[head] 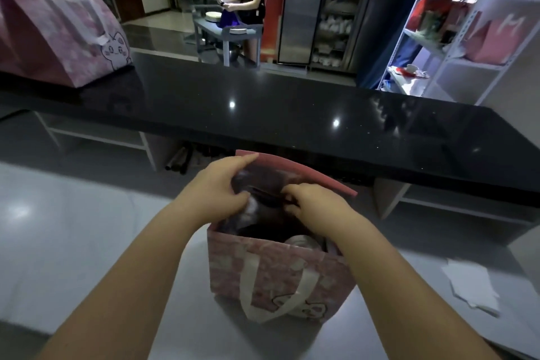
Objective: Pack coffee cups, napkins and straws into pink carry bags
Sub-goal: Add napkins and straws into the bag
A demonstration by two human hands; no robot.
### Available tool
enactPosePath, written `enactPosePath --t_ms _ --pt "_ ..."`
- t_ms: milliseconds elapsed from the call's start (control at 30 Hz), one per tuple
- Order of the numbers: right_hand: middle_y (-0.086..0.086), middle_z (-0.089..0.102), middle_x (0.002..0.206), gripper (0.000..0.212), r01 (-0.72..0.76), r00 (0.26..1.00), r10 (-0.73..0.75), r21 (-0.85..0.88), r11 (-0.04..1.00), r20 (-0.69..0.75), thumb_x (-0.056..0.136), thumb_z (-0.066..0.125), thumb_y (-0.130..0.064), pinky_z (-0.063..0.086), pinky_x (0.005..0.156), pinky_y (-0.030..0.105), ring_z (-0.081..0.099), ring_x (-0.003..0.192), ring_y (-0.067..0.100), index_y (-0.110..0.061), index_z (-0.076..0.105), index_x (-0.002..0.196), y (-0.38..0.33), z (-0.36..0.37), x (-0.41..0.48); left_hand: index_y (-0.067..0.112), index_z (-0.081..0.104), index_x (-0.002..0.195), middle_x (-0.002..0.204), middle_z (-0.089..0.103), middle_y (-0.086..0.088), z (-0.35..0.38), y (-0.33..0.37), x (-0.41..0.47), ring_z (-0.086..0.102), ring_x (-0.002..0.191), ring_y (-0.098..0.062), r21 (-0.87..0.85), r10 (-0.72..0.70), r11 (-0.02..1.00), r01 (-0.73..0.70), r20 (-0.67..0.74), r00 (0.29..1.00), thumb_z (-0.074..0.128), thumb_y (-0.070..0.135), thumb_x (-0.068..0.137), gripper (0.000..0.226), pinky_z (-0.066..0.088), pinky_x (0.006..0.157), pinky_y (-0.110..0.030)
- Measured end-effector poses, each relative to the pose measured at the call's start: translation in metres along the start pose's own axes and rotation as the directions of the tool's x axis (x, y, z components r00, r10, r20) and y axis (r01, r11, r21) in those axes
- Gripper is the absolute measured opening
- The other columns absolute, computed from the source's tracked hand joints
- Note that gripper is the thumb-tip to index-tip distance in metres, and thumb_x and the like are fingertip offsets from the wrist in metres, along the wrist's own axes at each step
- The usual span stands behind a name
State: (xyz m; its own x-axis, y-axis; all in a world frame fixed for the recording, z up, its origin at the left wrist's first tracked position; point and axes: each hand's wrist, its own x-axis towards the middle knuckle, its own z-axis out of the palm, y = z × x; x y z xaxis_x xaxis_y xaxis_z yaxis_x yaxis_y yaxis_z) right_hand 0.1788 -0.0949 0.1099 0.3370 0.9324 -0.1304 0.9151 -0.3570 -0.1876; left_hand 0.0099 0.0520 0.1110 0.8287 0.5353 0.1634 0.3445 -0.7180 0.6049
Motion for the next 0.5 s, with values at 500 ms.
enactPosePath --t_ms 500 --pt "-0.015 0.064 0.087 0.024 -0.261 0.85 0.397 0.377 0.889 -0.347 0.081 0.067 -0.017 0.055 0.077 0.04 0.061 0.08 0.007 -0.036 0.068 0.097 0.127 -0.06 -0.111 0.027 0.057 0.123 0.114 0.06 0.003 0.09 0.181 0.08 0.051 0.108 -0.025 0.393 0.415 0.818 -0.42 0.102 0.904 0.05 0.034 0.092 0.033 0.04 0.088 -0.039"
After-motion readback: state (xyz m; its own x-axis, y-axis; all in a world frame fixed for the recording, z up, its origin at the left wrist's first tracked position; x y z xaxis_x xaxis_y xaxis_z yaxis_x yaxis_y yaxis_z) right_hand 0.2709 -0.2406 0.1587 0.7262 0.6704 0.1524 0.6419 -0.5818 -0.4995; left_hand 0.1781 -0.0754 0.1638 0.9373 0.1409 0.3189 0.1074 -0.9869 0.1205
